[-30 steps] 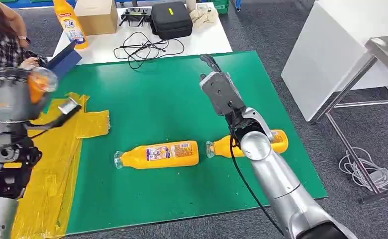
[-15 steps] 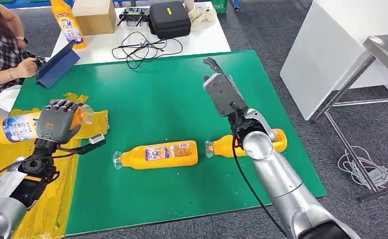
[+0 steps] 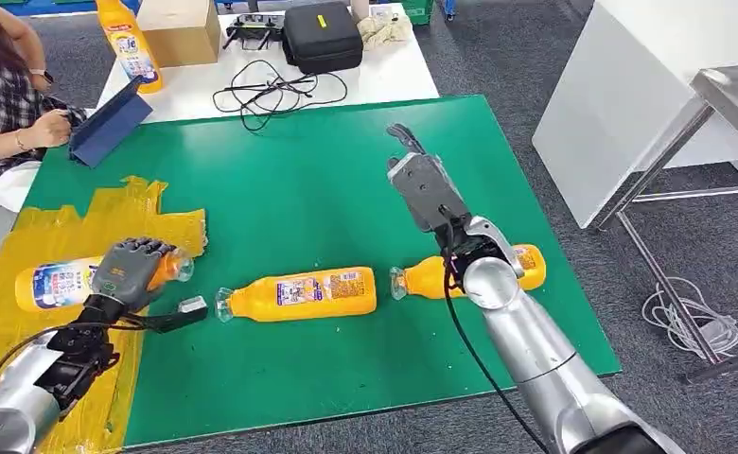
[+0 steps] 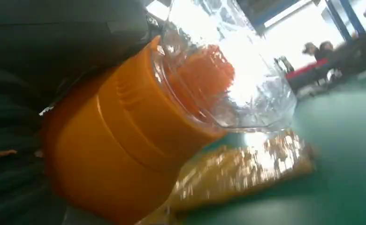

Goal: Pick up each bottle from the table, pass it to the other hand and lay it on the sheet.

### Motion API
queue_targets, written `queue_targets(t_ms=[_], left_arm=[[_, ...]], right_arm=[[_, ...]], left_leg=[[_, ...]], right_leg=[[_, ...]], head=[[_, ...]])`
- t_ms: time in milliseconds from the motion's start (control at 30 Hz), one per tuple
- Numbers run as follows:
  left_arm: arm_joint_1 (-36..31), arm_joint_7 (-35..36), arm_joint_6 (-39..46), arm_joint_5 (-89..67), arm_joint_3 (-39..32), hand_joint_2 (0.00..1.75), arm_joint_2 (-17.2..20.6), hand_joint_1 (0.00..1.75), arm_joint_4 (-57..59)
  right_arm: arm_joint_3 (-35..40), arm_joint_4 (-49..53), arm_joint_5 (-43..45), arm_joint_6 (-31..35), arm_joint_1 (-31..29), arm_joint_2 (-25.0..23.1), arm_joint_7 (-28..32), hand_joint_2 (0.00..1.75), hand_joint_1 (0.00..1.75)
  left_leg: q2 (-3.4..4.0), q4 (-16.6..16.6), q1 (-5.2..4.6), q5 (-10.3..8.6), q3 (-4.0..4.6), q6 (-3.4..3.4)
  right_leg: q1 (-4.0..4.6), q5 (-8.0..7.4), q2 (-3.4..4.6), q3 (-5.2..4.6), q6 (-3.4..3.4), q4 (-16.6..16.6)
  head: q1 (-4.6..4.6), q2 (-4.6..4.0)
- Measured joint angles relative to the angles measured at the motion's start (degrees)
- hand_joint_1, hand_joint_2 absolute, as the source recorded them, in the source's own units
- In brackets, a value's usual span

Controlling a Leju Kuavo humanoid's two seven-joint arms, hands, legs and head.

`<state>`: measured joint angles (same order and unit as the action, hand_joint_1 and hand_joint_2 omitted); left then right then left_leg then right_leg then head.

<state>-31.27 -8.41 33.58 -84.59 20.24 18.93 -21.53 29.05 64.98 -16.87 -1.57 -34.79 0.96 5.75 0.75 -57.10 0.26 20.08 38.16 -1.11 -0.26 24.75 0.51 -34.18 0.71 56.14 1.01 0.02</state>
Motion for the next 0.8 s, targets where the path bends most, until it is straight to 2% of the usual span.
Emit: queue_targets(t_ms=[67, 100, 267, 300, 467, 600, 633, 800], left_arm=[[0.0, -1.3, -1.7, 0.8, 0.0, 0.0, -0.2, 0.0, 0.6], [0.0, -2.1, -2.7, 1.1, 0.0, 0.0, -0.2, 0.0, 0.9], [-1.2, -6.2, -5.9, 2.5, 0.0, 0.0, -0.3, 0.0, 1.5], [-1.5, -6.8, -6.5, 3.0, 0.0, 0.0, -0.3, 0.0, 1.6], [-1.9, -8.7, -7.8, 4.4, 0.1, 0.0, -0.7, 0.0, 1.7], [-1.9, -10.2, -5.1, 7.1, -0.1, 0.0, -0.7, 0.0, 1.7], [-2.0, -10.4, -4.2, 7.4, -0.1, 0.0, -0.7, 0.0, 1.7], [-2.0, -12.6, -1.8, 11.8, -1.1, 0.0, -0.7, 0.0, 1.7]], right_arm=[[0.2, -0.5, -0.2, -0.4, -0.1, 0.0, 0.0, 0.0, 0.0], [0.4, -0.8, -0.5, -0.8, -0.3, 0.0, -0.1, 1.75, 0.0], [2.2, -4.4, -3.1, -3.1, -1.2, 0.0, -1.5, 1.75, 0.0], [2.9, -5.7, -3.6, -3.5, -1.6, -0.1, -1.7, 0.0, 0.0], [5.3, -12.6, -6.2, -4.5, -3.2, -1.8, -1.6, 0.0, 0.0], [7.4, -17.8, -8.8, -4.7, -4.9, -4.0, -1.4, 0.0, 0.0], [7.9, -18.9, -9.2, -4.8, -5.1, -4.5, -1.4, 1.75, 0.0], [10.0, -22.8, -11.9, -5.5, -6.7, -6.2, -1.6, 1.75, 0.0]], left_leg=[[-0.01, 0.0, 0.0, 0.0, 0.0, 0.0], [-0.01, 0.0, 0.0, 0.0, 0.0, 0.0], [-0.05, 0.0, 0.0, -0.01, -0.02, 0.01], [-0.05, 0.0, 0.0, -0.02, -0.03, 0.01], [-0.03, 0.0, 0.01, -0.09, 0.0, 0.02], [-0.02, 0.0, 0.01, -0.09, 0.0, 0.02], [-0.03, 0.0, 0.02, -0.09, -0.01, 0.02], [-0.03, 0.0, 0.03, -0.09, 0.03, 0.02]], right_leg=[[0.0, 0.0, -0.01, 0.01, 0.0, 0.0], [0.0, 0.0, -0.01, 0.01, 0.0, 0.0], [0.01, 0.0, -0.04, 0.06, 0.0, 0.0], [0.01, 0.0, -0.04, 0.06, 0.0, 0.0], [0.02, -0.01, -0.03, 0.04, 0.0, 0.0], [0.02, -0.01, -0.02, 0.02, 0.0, 0.0], [0.02, -0.01, -0.03, 0.02, 0.0, 0.0], [0.03, 0.0, -0.03, -0.02, -0.01, 0.0]], head=[[0.0, 0.0], [0.0, 0.0], [0.0, -0.02], [0.0, 0.0], [-0.02, 0.0], [0.0, 0.0], [0.0, 0.0], [0.0, 0.0]])
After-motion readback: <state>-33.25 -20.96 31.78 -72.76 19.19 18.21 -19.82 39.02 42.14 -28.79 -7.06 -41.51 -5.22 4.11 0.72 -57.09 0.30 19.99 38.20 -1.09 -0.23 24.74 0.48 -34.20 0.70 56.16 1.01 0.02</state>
